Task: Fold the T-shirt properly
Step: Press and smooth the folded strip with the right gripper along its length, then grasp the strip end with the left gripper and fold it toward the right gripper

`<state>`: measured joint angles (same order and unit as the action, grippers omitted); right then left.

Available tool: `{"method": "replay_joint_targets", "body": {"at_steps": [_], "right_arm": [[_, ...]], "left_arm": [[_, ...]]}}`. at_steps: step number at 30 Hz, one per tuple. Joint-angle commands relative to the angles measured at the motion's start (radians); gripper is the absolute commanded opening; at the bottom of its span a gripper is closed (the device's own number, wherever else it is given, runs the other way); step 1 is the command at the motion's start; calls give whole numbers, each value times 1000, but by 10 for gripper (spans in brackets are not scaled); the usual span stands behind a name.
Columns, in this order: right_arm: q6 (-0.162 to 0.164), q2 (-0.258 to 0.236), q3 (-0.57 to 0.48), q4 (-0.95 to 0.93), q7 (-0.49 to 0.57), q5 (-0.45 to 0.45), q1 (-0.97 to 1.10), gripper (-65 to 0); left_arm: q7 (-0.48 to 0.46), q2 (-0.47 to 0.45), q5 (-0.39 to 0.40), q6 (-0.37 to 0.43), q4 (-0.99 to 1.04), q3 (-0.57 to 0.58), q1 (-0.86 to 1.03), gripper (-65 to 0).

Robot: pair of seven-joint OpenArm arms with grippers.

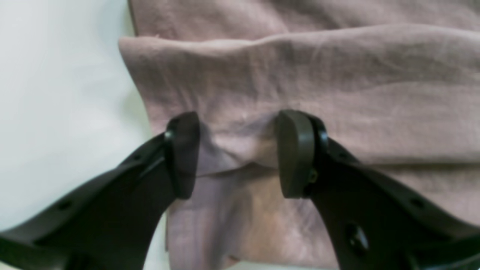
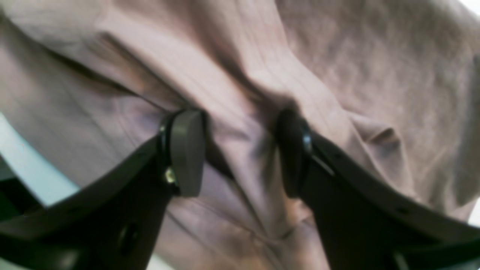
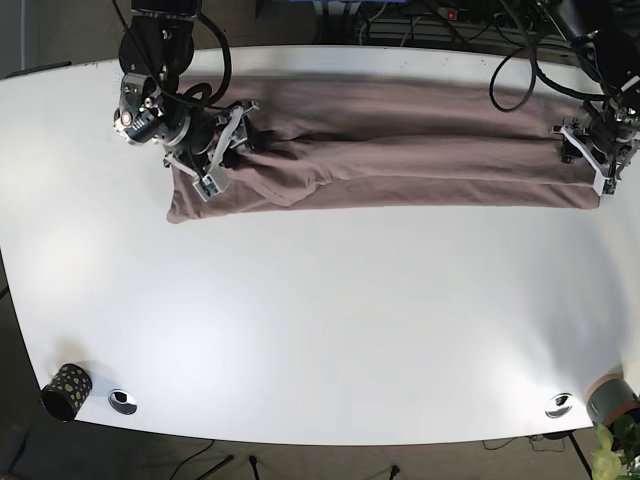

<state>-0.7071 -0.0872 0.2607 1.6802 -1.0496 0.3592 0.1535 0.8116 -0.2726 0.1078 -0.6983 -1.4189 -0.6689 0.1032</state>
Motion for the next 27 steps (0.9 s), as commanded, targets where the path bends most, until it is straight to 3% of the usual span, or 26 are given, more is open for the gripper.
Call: {"method": "replay_joint_targets", "body": {"at_steps": [1,10,13,17,23,27], "right_arm": [[9,-27,4,-55,-11,-35,-47,-352],[9,-102,4,-271,58,-30,-283,-352],[9,-112,-1,-280,48,-25,-325,-352],[9,-110,-1,-262,38,-29,-340,-352],[9,-104,-1,-240,38,-25,-323,-354],[9,-102,2,-239,38,-25,-311,-355]], "left_arm": [[9,-7,-29,0,45,27,-41,-342],[1,0,-21,0,186,79,-217,-339],[62,9,-20,0,172,59,-264,-338],[170,17,-20,0,114,-48,-300,-331],[256,12,74,0,86,-171,-319,-201],[256,-9,94,0,106,-199,-291,-188]]}}
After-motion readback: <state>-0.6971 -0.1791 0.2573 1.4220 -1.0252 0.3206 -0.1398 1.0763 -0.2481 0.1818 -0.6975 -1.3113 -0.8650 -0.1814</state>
